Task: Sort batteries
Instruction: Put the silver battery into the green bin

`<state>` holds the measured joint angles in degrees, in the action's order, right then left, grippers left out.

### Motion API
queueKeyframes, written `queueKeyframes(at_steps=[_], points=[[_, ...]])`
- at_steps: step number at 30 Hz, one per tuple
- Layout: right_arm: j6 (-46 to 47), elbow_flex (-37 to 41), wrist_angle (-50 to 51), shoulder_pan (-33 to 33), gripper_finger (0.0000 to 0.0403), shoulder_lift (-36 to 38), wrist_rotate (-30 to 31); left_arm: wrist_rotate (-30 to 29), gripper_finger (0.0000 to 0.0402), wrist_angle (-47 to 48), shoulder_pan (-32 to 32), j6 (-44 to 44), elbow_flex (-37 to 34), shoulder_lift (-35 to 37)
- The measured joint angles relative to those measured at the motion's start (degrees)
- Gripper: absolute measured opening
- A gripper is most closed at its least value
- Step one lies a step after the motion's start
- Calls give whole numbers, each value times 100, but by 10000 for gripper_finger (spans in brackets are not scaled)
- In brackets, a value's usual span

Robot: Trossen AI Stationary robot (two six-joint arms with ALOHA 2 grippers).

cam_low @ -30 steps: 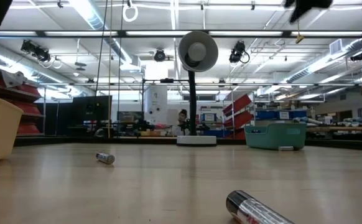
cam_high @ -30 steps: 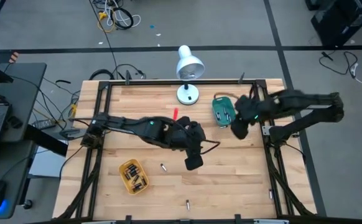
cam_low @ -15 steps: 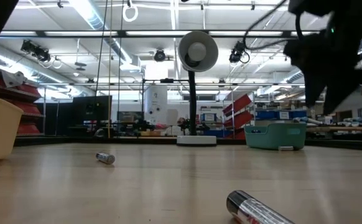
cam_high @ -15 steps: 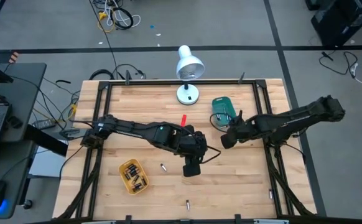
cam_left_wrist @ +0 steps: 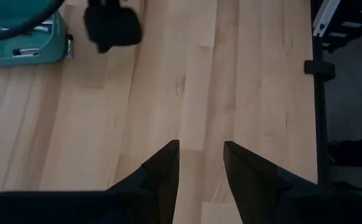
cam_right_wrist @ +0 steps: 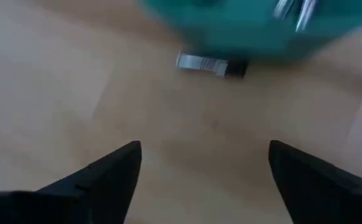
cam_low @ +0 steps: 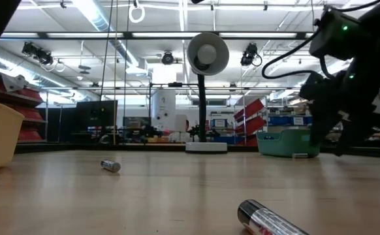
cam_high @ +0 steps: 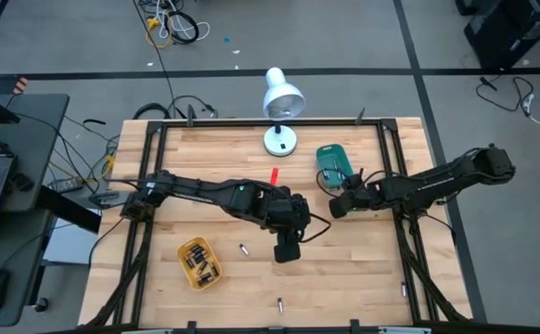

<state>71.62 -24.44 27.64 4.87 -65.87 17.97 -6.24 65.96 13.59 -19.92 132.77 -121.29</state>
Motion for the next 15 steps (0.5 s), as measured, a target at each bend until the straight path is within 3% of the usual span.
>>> queueKeyframes(at_steps=[4,7,15], points=[[-303,2,-537,-241,355,-271,465,-2,142,-127,-66,-19,0,4],[-596,2,-1013,-470,361,-657,368,3,142,-268,-136,-24,0,4],[-143,-65,-1235,-717,358,-1279,577,54,142,-254,-231,-271,0,4]])
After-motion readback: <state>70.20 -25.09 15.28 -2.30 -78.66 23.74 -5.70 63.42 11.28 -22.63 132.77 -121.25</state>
